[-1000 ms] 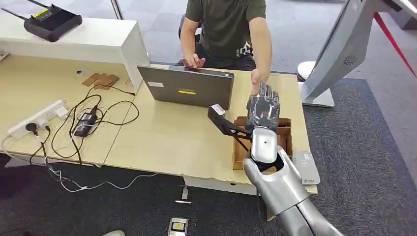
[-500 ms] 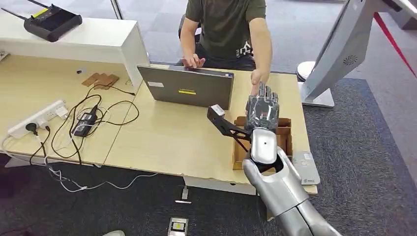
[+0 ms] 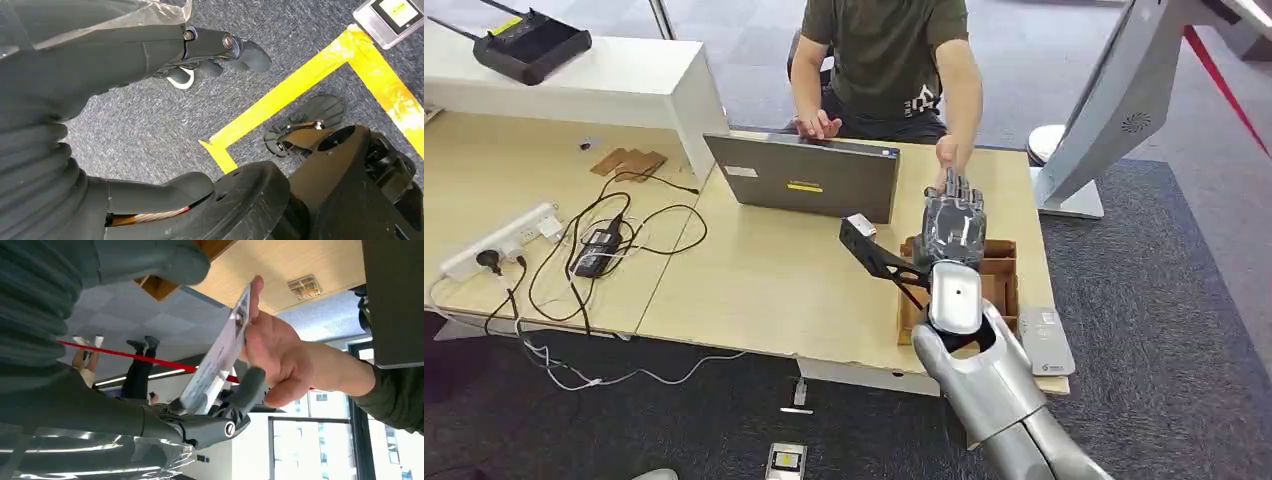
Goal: Pass the card to the sensor for recognition and then transmit it.
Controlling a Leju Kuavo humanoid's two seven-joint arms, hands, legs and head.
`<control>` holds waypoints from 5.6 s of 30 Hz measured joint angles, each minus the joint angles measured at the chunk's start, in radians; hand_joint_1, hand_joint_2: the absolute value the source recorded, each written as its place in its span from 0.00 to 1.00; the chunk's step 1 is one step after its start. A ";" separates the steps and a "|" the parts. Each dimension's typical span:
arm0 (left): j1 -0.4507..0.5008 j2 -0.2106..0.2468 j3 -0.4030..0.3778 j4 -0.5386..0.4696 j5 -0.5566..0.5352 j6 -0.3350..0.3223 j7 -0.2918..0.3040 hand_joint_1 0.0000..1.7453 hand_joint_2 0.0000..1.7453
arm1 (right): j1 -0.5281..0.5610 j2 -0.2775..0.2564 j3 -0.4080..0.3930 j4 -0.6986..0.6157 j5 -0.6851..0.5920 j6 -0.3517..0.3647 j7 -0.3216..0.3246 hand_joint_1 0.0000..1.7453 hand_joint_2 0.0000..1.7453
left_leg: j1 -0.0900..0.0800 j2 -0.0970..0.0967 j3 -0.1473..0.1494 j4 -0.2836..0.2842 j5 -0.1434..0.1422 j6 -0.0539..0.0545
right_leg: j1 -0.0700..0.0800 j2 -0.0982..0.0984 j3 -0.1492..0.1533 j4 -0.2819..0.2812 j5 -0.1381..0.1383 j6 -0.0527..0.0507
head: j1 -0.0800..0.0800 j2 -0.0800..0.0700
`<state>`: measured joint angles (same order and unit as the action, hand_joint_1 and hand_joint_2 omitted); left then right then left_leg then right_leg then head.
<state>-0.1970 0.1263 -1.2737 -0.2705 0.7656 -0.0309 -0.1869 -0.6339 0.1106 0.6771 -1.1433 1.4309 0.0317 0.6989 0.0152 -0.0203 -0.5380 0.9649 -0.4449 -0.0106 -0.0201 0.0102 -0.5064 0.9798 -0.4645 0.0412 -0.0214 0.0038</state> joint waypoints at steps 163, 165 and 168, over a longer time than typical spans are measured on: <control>0.078 0.035 0.053 0.008 0.076 0.094 -0.092 0.00 1.00 | 0.293 -0.556 0.231 -0.208 -0.441 -0.176 -0.092 0.96 1.00 | 0.000 0.000 -0.001 0.000 0.000 0.000 | 0.000 0.001 0.000 -0.001 0.000 0.000 | 0.000 0.000; 0.078 0.035 0.053 0.008 0.076 0.094 -0.092 0.00 1.00 | 0.287 -0.553 0.231 -0.208 -0.441 -0.175 -0.092 0.96 1.00 | 0.000 0.000 0.000 0.000 0.000 0.000 | 0.000 0.001 0.000 -0.001 0.000 0.000 | 0.000 0.000; 0.079 0.035 0.053 0.008 0.076 0.094 -0.091 0.00 1.00 | 0.280 -0.551 0.232 -0.204 -0.444 -0.176 -0.092 0.98 1.00 | 0.000 0.000 0.000 0.000 0.000 0.000 | 0.000 0.001 0.000 -0.001 0.000 0.000 | 0.000 0.000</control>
<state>-0.1184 0.1610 -1.2211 -0.2628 0.8415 0.0629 -0.2777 -0.3543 -0.4402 0.9091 -1.3470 0.9869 -0.1442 0.6073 0.0149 -0.0203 -0.5382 0.9650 -0.4453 -0.0103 -0.0205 0.0108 -0.5062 0.9787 -0.4642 0.0416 -0.0214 0.0038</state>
